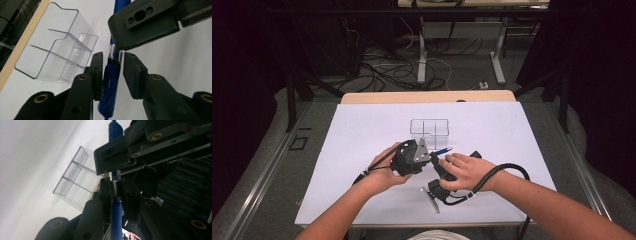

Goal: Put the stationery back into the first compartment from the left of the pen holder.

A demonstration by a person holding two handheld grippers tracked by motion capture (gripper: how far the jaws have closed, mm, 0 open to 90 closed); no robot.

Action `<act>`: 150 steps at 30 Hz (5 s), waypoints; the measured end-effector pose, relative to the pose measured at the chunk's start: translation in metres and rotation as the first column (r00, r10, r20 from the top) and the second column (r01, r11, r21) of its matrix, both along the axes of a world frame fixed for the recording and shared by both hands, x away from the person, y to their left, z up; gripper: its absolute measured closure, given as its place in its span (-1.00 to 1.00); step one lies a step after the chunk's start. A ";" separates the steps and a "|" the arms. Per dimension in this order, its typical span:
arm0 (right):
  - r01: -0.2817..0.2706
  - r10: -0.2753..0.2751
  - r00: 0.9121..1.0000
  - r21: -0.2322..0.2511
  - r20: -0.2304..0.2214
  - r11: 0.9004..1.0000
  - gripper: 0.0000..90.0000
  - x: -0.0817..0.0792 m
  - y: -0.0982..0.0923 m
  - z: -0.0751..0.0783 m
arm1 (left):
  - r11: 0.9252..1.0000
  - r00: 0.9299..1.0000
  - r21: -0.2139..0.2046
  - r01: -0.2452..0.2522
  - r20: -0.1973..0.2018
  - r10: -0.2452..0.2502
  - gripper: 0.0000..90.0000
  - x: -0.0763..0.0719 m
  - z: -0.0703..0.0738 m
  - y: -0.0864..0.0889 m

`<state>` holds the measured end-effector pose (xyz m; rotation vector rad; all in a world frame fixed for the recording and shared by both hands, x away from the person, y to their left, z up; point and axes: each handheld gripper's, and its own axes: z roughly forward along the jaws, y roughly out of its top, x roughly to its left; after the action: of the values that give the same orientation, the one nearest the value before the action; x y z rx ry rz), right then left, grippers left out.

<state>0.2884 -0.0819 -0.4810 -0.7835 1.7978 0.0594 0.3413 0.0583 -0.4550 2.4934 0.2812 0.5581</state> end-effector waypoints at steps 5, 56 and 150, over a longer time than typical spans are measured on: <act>-0.007 0.007 1.000 0.000 0.004 1.000 0.77 0.000 0.000 -0.001 | 1.000 1.000 0.009 0.009 0.012 -0.009 0.68 -0.001 0.000 0.000; 0.041 -0.041 0.999 0.104 -0.002 0.994 -0.10 0.014 -0.013 0.013 | 0.988 0.993 -0.105 -0.117 -0.016 0.116 0.73 0.026 0.006 0.018; 0.839 0.080 0.493 0.498 -0.866 0.220 -1.00 0.052 -0.079 -0.012 | 0.725 0.897 -0.531 -0.439 -0.209 0.390 0.70 0.112 -0.029 0.031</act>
<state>0.3399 -0.1604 -0.4931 0.8668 2.2277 1.1395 0.4532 0.0893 -0.4842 1.8617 0.9212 0.4543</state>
